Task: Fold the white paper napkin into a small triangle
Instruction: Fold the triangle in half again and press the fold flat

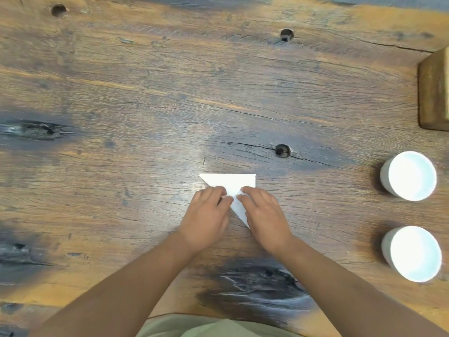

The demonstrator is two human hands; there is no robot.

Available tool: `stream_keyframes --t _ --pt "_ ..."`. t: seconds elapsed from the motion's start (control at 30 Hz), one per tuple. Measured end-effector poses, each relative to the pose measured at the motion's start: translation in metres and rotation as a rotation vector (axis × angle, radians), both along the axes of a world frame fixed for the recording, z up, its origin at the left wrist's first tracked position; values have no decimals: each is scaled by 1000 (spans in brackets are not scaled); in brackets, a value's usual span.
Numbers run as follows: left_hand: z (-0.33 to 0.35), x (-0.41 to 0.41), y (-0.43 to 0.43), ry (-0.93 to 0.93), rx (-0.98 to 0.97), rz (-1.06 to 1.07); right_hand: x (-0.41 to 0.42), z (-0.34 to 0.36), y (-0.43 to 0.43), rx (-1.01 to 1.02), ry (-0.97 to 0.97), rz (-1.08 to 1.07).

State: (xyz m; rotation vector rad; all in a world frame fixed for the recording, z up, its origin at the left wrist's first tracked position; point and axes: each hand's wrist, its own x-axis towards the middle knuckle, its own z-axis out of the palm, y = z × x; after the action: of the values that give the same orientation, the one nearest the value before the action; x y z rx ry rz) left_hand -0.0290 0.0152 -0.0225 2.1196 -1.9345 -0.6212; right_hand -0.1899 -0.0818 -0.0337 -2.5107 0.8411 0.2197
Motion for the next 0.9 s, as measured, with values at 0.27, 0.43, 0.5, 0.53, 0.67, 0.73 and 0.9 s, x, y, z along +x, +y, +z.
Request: stream_keyframes --t 0.27,0.43,0.5,0.53,0.67,0.73,0.9 --pt "-27 -1 -23 -156 222 -235 1 -4 -3 42 -48 -39" --pt "-33 1 -20 -199 241 -247 -1 -6 -2 -8 -58 -28" --pt "-33 2 -20 -211 248 -246 -1 -6 -1 -13 -48 -58" --pt "-33 2 -21 -207 255 -239 -1 -6 -1 -10 -36 -71" --pt "-33 3 -24 -190 260 -209 2 -6 0 -5 7 -82" --pt "-34 4 -24 -182 248 -197 5 -6 0 0 1 -88" --pt "-37 6 -24 -164 222 -191 10 -7 -2 29 -15 -131"
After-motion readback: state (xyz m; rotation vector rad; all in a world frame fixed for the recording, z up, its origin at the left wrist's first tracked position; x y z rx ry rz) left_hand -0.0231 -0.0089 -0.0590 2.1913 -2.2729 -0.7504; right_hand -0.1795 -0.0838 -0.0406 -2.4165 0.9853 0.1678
